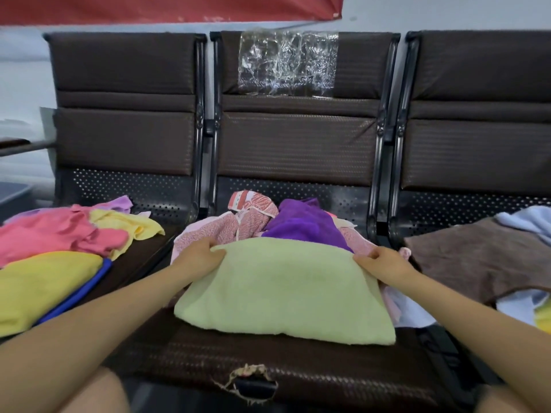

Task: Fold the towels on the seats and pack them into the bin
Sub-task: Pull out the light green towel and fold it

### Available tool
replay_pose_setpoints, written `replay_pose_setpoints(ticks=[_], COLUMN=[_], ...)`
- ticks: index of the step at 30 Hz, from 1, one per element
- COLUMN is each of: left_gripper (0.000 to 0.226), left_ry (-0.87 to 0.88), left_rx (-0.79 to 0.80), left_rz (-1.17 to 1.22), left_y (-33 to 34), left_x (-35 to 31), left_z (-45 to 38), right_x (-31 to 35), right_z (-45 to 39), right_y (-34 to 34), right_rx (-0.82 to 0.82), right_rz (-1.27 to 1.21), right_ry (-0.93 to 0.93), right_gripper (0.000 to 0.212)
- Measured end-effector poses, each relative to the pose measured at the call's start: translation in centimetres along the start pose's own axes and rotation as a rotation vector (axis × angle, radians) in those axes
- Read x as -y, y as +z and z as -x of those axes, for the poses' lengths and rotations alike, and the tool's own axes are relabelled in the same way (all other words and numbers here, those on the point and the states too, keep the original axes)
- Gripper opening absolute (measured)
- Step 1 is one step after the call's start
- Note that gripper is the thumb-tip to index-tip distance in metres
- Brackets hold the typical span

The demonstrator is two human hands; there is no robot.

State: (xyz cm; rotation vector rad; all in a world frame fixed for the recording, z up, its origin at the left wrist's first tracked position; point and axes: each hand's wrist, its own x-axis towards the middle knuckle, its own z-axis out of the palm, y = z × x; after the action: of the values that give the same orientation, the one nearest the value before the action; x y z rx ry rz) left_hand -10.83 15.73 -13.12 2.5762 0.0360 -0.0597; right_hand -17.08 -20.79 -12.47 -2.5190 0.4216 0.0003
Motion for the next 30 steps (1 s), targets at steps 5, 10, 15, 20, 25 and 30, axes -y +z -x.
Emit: replay_pose_setpoints(ticks=[5,10,15,20,25,30], left_gripper=[0.017,0.013,0.022,0.034,0.037,0.029], left_ry=[-0.026,-0.243,-0.314,-0.314,-0.287,-0.285], left_rx=[-0.096,0.198,0.296,0.408,0.422,0.45], left_rz=[0.266,0.411,0.33,0.681,0.749,0.844], left_y=[-2.1,-2.5,-2.6,-2.9,-2.4,-2.2], left_x=[0.0,1.4,2.3,3.1,2.6,0.6], left_z=[1.5,3.1,4.1,5.0,4.9,5.8], right_x=[-0.2,-0.7,-0.9,0.1,1.3,1.3], right_z=[2.0,4.5,5.0,4.8,5.0,5.8], right_y=[-1.1,-1.6,-1.1,-1.2,-1.1,-1.0], right_rx=[0.066,0.262,0.282,0.453,0.519,0.52], right_rz=[-0.261,-0.427,-0.587,-0.97,-0.903,-0.822], right_ry=[0.149,0.214,0.328,0.361,0.237,0.228], right_gripper=[0.045,0.039,0.042,0.031,0.018,0.023])
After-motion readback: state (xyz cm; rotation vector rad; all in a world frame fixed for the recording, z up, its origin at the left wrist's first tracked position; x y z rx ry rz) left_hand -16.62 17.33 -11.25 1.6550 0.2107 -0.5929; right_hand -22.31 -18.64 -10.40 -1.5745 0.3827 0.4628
